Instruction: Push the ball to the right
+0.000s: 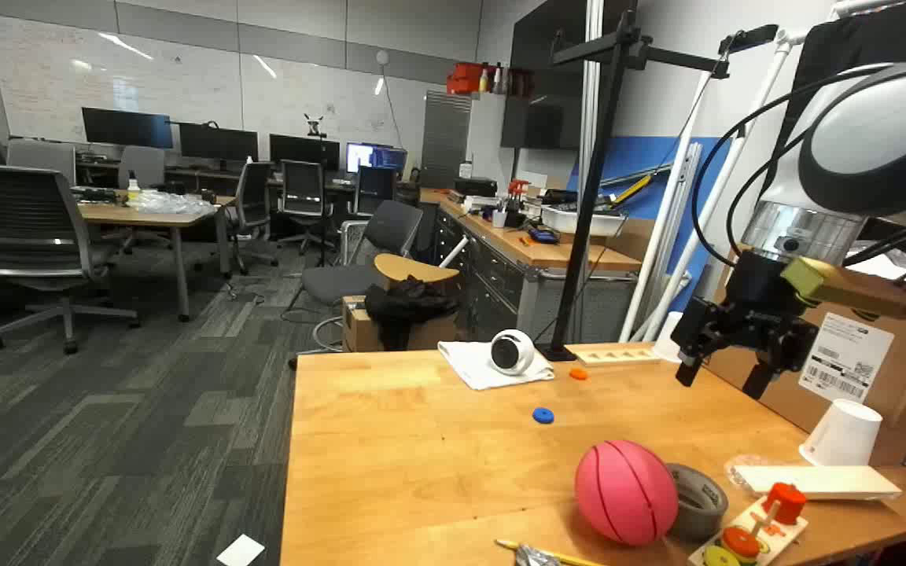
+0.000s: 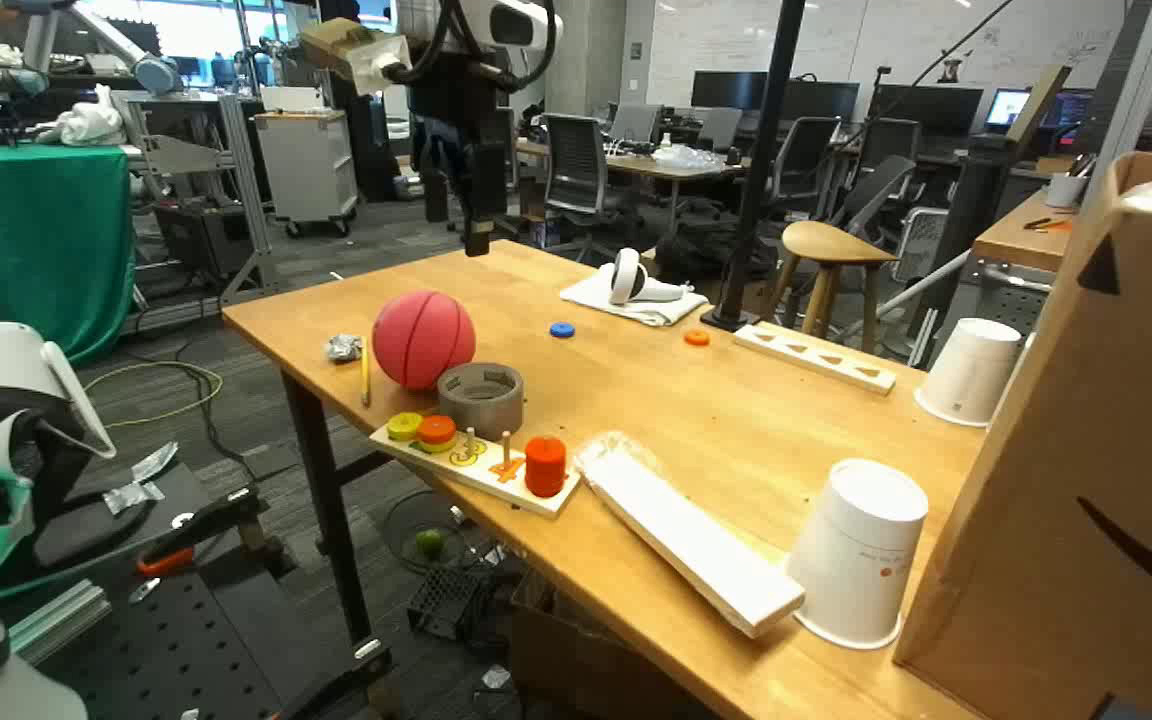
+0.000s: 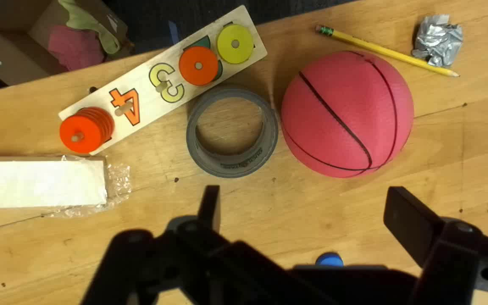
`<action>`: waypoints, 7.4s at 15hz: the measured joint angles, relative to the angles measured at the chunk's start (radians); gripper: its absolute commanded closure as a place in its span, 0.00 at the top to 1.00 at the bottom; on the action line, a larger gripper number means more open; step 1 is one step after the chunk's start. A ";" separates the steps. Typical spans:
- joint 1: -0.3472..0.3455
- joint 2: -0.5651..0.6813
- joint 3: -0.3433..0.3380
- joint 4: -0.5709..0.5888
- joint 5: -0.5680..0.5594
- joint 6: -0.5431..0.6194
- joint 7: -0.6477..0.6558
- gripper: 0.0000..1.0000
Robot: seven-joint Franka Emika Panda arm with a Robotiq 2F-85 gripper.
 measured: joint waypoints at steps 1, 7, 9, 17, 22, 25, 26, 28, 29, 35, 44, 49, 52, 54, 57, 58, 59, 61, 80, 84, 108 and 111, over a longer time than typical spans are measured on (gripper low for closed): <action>0.000 0.000 0.000 0.004 0.000 0.001 0.000 1.00; 0.000 -0.001 0.000 0.014 0.000 0.001 0.000 1.00; 0.000 -0.001 0.000 0.014 0.000 0.001 0.000 1.00; 0.000 -0.001 0.000 0.014 0.000 0.001 0.000 1.00; 0.000 -0.001 0.000 0.014 0.000 0.001 0.000 1.00; 0.005 0.001 0.002 0.011 0.000 0.000 -0.005 1.00; 0.015 0.003 0.007 0.010 0.000 0.001 -0.010 1.00; 0.047 0.006 0.031 0.008 0.000 0.017 -0.018 1.00; 0.069 0.007 0.049 0.006 0.000 0.037 -0.023 1.00; 0.230 0.058 0.153 -0.020 0.066 0.175 -0.044 1.00; 0.310 0.250 0.152 -0.044 0.256 0.191 -0.489 1.00; 0.263 0.324 0.123 -0.070 0.253 0.203 -0.729 1.00; 0.214 0.314 0.108 -0.070 0.108 0.266 -0.702 1.00; 0.181 0.269 0.091 -0.058 0.012 0.287 -0.640 1.00; 0.128 0.170 0.060 -0.023 -0.128 0.286 -0.549 1.00; 0.111 0.140 0.057 -0.016 -0.185 0.290 -0.509 1.00; 0.097 0.117 0.058 -0.015 -0.237 0.301 -0.462 1.00; 0.065 0.092 0.086 -0.026 -0.353 0.326 -0.320 1.00; 0.502 0.303 -0.083 0.018 0.580 0.396 -0.796 1.00; 0.275 0.347 -0.075 0.018 0.314 0.169 -0.854 1.00; 0.188 0.169 0.039 -0.032 -0.370 0.443 -0.096 1.00; 0.313 0.200 0.044 -0.016 -0.114 0.445 -0.175 1.00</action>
